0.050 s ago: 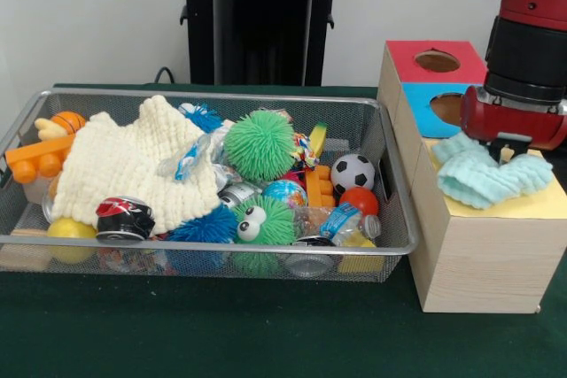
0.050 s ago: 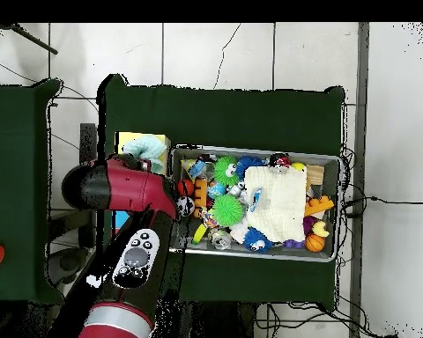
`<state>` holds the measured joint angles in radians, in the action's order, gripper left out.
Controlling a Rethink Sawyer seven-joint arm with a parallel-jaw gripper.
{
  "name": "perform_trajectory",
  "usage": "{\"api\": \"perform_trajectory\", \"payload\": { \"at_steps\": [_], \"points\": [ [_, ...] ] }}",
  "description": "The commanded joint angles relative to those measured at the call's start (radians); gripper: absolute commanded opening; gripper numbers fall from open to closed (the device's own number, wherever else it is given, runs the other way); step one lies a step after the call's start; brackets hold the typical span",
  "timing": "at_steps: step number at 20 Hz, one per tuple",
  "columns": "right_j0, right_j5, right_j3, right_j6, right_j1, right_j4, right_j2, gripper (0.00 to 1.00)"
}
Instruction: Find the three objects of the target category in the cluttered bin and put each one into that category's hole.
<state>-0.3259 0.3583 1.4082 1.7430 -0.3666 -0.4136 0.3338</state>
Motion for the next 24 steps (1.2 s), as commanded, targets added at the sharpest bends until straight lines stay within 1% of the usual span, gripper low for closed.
{"api": "perform_trajectory", "payload": {
  "at_steps": [1, 6, 8, 11, 14, 15, 17, 19, 21, 24],
  "points": [
    [0.019, -0.006, 0.049, 0.233, 0.069, -0.023, -0.089, 0.00],
    [0.023, 0.003, 0.048, 0.227, 0.063, -0.021, -0.088, 0.00],
    [0.038, 0.029, 0.059, 0.204, 0.037, -0.012, -0.094, 0.00],
    [0.062, 0.076, 0.103, 0.149, -0.041, 0.021, -0.080, 0.00],
    [0.121, 0.137, 0.171, 0.060, -0.162, 0.052, -0.084, 0.00],
    [0.134, 0.183, 0.180, 0.037, -0.201, 0.058, -0.079, 0.00],
    [0.145, 0.302, 0.166, 0.030, -0.256, 0.062, -0.054, 0.00],
    [0.156, 0.414, 0.132, 0.030, -0.289, 0.069, -0.042, 0.00],
    [0.171, 0.490, 0.102, 0.023, -0.312, 0.077, -0.041, 0.00],
    [0.195, 0.571, 0.057, 0.013, -0.331, 0.092, -0.054, 0.00]
  ]
}}
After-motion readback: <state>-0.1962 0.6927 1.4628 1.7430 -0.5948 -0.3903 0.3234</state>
